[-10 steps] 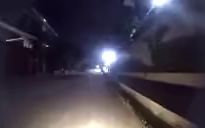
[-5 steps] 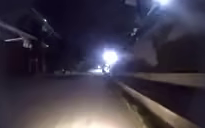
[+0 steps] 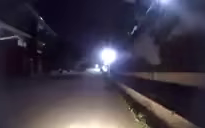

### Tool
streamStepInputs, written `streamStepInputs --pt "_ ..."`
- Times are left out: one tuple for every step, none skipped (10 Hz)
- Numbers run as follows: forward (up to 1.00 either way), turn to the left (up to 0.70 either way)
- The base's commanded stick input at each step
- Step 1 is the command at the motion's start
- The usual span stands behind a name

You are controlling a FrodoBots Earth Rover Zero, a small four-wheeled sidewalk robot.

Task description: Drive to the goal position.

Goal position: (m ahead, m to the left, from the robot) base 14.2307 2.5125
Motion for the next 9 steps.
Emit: streamStepInputs --pt "0.7 0.0" --pt "0.7 0.0" --pt "0.7 0.0" --pt "0.7 0.0" --pt "0.7 0.0" --pt "0.7 0.0" --pt "0.7 0.0" --pt "0.7 0.0" --pt "0.7 0.0"
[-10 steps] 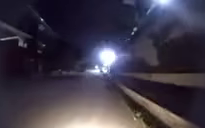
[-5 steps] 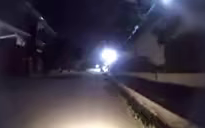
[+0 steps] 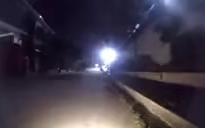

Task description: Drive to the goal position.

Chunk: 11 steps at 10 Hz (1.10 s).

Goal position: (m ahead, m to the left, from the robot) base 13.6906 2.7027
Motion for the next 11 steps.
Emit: streamStepInputs --pt "0.7 0.0" --pt "0.7 -0.27" --pt "0.7 -0.35" --pt "0.7 -0.21" --pt "0.7 -0.02" --pt "0.7 0.0" --pt "0.7 0.0" --pt "0.7 0.0" --pt "0.7 0.0" --pt "0.7 0.0" --pt "0.7 -0.07"
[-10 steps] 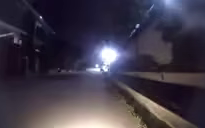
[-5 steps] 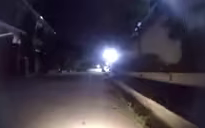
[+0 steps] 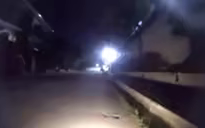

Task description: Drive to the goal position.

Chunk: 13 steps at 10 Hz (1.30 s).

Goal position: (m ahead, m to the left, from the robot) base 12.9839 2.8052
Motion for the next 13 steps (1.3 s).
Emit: streamStepInputs --pt "0.7 -0.35" --pt "0.7 -0.35" --pt "0.7 -0.19" --pt "0.7 -0.01" --pt "0.7 0.0" --pt "0.7 0.0" --pt "0.7 0.0" --pt "0.7 0.0" --pt "0.7 0.0" --pt "0.7 0.0" --pt "0.7 0.0" --pt "0.7 0.0" --pt "0.7 0.0"
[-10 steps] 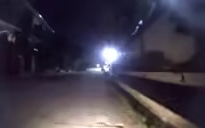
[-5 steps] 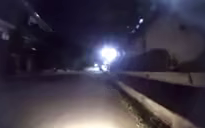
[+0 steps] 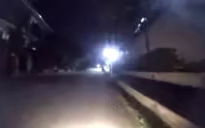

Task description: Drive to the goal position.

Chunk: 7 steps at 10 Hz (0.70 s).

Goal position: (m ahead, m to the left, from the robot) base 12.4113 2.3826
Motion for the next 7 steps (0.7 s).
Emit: streamStepInputs --pt "0.7 0.0" --pt "0.7 0.0" --pt "0.7 0.0" --pt "0.7 0.0" --pt "0.7 0.0" --pt "0.7 0.0" --pt "0.7 0.0"
